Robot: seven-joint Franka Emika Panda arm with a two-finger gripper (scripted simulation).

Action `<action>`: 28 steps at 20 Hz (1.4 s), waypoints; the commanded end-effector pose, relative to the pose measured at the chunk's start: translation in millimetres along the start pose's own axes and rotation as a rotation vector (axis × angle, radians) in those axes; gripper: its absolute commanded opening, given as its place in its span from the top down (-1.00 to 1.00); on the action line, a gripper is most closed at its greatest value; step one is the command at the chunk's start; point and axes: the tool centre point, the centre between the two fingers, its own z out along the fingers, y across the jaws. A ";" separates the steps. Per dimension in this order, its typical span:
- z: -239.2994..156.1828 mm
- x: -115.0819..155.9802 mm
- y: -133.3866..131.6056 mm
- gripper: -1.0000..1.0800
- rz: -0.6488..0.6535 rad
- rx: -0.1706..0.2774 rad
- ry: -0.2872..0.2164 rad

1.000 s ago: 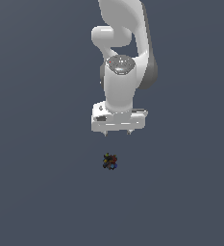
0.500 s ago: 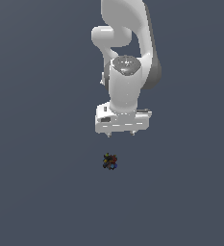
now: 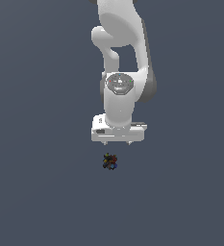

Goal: Pick up the object and move it to a goal position.

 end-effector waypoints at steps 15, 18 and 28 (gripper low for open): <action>63.0 28.0 28.5 -0.92 0.124 -0.011 -0.025; 62.9 27.2 28.2 -0.92 0.122 -0.011 -0.026; 103.1 25.4 28.8 -0.92 0.124 -0.011 -0.026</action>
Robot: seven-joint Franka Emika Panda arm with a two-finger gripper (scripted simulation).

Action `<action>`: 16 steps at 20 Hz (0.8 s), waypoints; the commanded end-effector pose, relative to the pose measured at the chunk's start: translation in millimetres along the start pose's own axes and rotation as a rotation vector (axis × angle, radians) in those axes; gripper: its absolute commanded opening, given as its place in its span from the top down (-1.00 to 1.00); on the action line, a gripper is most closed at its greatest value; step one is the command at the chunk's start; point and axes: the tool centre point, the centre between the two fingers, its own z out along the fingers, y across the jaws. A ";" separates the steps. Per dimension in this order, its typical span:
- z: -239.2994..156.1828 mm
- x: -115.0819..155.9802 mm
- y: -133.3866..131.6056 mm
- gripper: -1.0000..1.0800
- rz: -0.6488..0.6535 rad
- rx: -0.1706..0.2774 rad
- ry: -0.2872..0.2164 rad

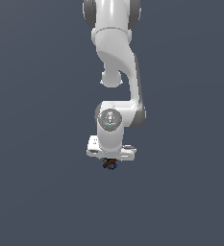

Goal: Pick up the object and move it to a goal position.

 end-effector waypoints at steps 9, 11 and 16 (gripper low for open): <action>18.2 1.2 0.0 1.00 0.001 0.000 0.000; 18.2 1.2 0.0 1.00 0.001 0.000 0.000; 18.2 1.2 0.0 1.00 0.001 0.000 0.000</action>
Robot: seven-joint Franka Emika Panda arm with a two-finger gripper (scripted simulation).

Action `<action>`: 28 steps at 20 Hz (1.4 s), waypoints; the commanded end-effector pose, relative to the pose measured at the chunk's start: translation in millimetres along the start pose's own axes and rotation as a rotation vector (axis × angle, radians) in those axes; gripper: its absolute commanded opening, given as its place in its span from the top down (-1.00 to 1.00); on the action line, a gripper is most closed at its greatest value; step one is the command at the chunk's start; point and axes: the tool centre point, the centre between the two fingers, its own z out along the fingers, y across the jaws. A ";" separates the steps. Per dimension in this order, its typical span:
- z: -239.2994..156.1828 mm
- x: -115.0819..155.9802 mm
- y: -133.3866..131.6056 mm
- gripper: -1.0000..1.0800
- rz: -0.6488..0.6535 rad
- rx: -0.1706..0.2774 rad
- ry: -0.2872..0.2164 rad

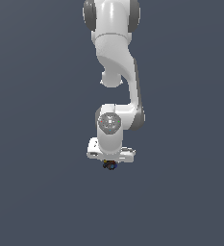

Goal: Pick up the object and move it to a goal position.

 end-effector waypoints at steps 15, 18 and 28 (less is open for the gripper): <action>-20.5 -19.6 3.6 1.00 -0.001 0.000 -0.001; -31.6 -30.4 5.9 1.00 -0.001 0.000 -0.002; -87.8 -82.9 17.2 1.00 -0.001 0.000 -0.003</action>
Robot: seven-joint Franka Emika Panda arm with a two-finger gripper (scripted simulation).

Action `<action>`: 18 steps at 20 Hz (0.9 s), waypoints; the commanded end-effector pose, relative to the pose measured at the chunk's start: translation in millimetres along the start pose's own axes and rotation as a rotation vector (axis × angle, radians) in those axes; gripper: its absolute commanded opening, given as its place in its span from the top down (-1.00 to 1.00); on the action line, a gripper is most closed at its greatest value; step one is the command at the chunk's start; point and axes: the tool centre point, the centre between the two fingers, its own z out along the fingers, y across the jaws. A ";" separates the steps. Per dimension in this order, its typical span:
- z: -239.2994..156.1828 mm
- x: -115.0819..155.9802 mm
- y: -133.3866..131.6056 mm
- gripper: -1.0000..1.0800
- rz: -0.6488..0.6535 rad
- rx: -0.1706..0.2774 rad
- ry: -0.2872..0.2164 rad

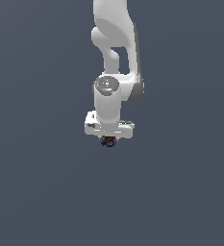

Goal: Pick up the object and move it to a goal position.

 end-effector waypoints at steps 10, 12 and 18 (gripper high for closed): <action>-71.7 -65.3 14.0 1.00 0.000 0.000 -0.001; -84.4 -76.5 16.5 1.00 0.000 0.000 -0.001; -119.8 -107.2 23.3 1.00 0.000 0.000 -0.002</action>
